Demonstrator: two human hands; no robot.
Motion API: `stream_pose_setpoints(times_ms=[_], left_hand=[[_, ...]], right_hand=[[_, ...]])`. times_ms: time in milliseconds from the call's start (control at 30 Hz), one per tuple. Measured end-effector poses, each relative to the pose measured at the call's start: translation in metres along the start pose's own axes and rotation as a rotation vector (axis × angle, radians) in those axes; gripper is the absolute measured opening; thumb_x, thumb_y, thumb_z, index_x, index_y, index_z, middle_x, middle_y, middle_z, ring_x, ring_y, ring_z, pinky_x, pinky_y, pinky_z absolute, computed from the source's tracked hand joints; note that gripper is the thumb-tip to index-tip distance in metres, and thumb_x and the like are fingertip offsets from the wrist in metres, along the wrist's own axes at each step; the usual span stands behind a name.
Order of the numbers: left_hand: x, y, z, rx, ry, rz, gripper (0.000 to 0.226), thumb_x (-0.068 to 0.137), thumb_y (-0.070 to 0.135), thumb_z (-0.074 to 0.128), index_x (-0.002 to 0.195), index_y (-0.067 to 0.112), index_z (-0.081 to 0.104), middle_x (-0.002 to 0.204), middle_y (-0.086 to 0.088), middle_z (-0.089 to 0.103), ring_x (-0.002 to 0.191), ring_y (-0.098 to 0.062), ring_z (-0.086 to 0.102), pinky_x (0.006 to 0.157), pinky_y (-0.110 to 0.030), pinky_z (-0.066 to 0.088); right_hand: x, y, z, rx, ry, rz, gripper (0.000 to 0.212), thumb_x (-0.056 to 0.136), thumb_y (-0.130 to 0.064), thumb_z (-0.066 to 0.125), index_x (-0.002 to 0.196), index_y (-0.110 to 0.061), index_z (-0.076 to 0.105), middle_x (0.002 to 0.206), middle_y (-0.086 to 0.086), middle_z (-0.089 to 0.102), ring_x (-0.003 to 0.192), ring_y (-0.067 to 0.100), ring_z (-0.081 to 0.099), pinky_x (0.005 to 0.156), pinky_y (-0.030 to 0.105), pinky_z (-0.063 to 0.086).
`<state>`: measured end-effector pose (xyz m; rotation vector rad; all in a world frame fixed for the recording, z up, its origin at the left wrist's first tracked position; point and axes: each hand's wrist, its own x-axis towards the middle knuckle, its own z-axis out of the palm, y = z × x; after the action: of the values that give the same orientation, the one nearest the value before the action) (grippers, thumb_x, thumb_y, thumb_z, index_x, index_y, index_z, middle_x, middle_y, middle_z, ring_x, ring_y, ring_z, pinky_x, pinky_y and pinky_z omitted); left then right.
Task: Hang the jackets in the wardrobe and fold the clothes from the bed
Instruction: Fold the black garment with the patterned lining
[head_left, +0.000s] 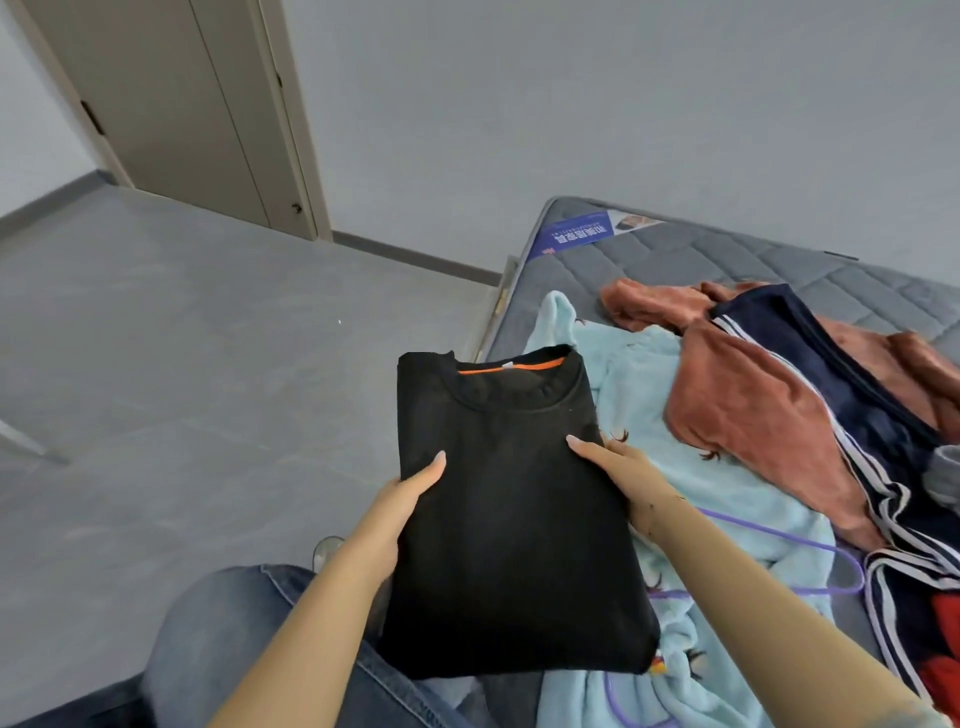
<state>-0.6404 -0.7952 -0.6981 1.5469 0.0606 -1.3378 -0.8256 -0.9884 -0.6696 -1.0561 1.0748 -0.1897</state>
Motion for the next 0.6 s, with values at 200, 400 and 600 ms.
stream_pose_setpoints(times_ms=[200, 400, 600], left_hand=[[-0.002, 0.019, -0.001, -0.169, -0.087, -0.064, 0.060, 0.062, 0.051, 0.086, 0.110, 0.018, 0.074, 0.109, -0.005, 0.074, 0.102, -0.028, 0.070, 0.096, -0.045, 0.051], [-0.035, 0.058, -0.020, -0.223, -0.135, 0.057, 0.064, 0.047, 0.047, 0.093, 0.104, 0.021, 0.078, 0.110, -0.003, 0.074, 0.097, -0.024, 0.072, 0.085, -0.039, 0.054], [-0.089, 0.129, -0.094, -0.280, -0.129, 0.288, 0.049, 0.061, 0.053, 0.085, 0.102, 0.028, 0.077, 0.115, 0.002, 0.072, 0.103, -0.017, 0.070, 0.077, -0.032, 0.058]], right_hand=[[-0.010, -0.016, 0.003, 0.098, -0.102, 0.016, 0.053, 0.073, -0.029, 0.081, 0.119, -0.007, 0.067, 0.113, 0.012, 0.072, 0.102, 0.027, 0.071, 0.073, 0.031, 0.060], [-0.030, -0.073, 0.034, -0.015, -0.192, 0.051, 0.057, 0.066, -0.037, 0.081, 0.114, -0.008, 0.070, 0.111, 0.009, 0.073, 0.100, 0.022, 0.072, 0.069, 0.027, 0.059], [-0.042, -0.136, 0.129, -0.018, -0.268, -0.057, 0.072, 0.059, -0.041, 0.085, 0.122, -0.012, 0.065, 0.114, 0.006, 0.073, 0.103, 0.023, 0.070, 0.079, 0.032, 0.057]])
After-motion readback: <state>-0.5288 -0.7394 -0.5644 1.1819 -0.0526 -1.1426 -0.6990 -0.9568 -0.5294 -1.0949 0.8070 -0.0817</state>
